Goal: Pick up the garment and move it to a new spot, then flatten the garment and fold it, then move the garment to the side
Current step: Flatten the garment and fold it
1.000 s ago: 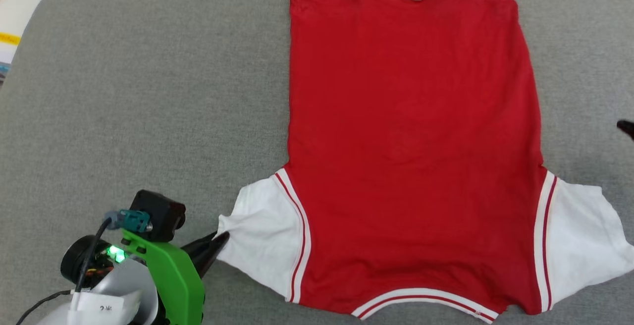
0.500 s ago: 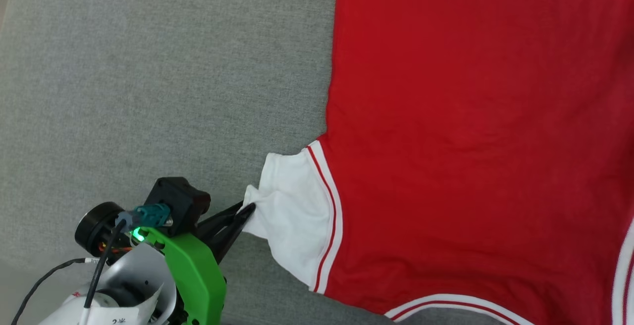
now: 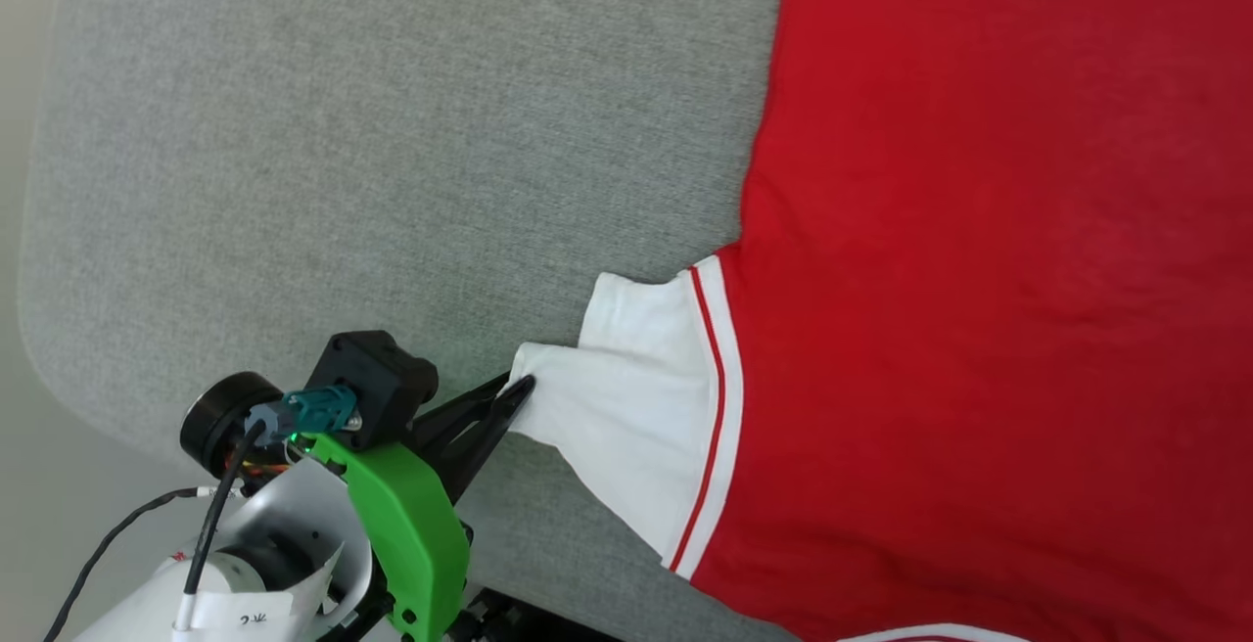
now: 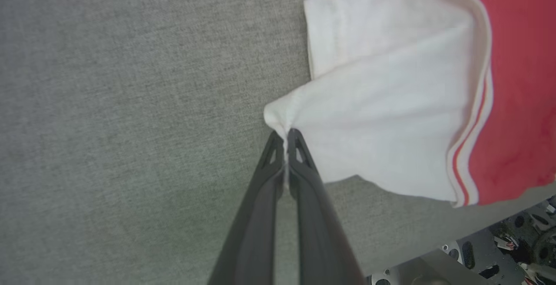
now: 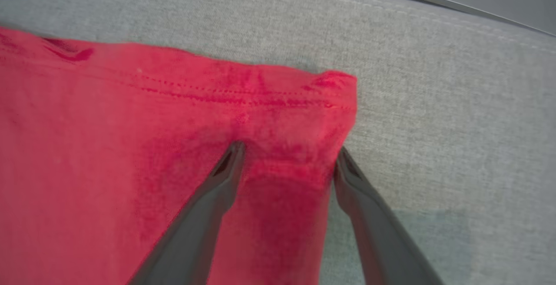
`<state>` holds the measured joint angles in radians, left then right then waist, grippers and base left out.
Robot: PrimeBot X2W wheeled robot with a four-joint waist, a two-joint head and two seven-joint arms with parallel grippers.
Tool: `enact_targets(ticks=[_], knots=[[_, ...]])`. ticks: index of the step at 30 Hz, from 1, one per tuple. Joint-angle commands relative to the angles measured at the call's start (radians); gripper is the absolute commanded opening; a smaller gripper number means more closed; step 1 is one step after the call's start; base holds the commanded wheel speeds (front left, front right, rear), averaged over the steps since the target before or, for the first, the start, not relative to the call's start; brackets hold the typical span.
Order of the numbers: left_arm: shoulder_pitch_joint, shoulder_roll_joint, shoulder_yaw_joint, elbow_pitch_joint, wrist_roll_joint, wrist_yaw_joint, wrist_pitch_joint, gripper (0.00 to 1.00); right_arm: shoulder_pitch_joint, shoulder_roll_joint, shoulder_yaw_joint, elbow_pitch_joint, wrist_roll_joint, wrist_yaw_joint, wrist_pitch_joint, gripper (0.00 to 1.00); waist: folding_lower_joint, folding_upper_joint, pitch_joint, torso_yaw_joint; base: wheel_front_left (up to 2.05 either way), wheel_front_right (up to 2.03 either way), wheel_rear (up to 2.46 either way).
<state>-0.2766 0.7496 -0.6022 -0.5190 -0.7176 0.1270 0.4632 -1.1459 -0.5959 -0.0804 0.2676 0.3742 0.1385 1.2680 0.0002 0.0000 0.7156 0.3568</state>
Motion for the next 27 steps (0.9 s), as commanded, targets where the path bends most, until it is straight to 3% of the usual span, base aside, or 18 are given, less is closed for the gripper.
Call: enact_targets(ticks=[1, 9, 10, 11, 27], knots=[[-0.018, -0.007, 0.0, 0.01, 0.013, -0.004, -0.009, 0.0, -0.015, -0.004, 0.005, 0.018, -0.012, -0.008, -0.01, 1.0, -0.0002, 0.0, 0.029, 0.032, 0.0, 0.0, 0.0], [-0.028, -0.025, -0.006, 0.034, 0.013, -0.01, -0.026, 0.0, 0.006, -0.004, 0.04, 0.069, -0.002, -0.008, -0.003, 1.0, -0.0002, 0.0, 0.033, 0.043, 0.0, 0.0, 0.0], [-0.029, -0.026, -0.006, 0.036, 0.013, -0.01, -0.027, 0.0, 0.01, -0.004, 0.042, 0.072, -0.002, -0.008, 0.004, 0.42, -0.0002, 0.0, 0.033, 0.043, 0.0, 0.0, 0.0], [-0.03, -0.028, -0.006, 0.038, 0.013, -0.011, -0.028, 0.0, 0.014, -0.006, 0.047, 0.072, -0.002, -0.008, 0.008, 0.0, -0.0002, 0.0, 0.032, 0.044, 0.0, 0.0, 0.0], [-0.034, -0.021, -0.001, 0.056, 0.038, 0.013, -0.036, 0.0, 0.107, -0.03, 0.048, 0.089, 0.022, -0.008, -0.039, 0.0, -0.0002, 0.0, -0.052, 0.001, 0.0, 0.0, 0.0]])
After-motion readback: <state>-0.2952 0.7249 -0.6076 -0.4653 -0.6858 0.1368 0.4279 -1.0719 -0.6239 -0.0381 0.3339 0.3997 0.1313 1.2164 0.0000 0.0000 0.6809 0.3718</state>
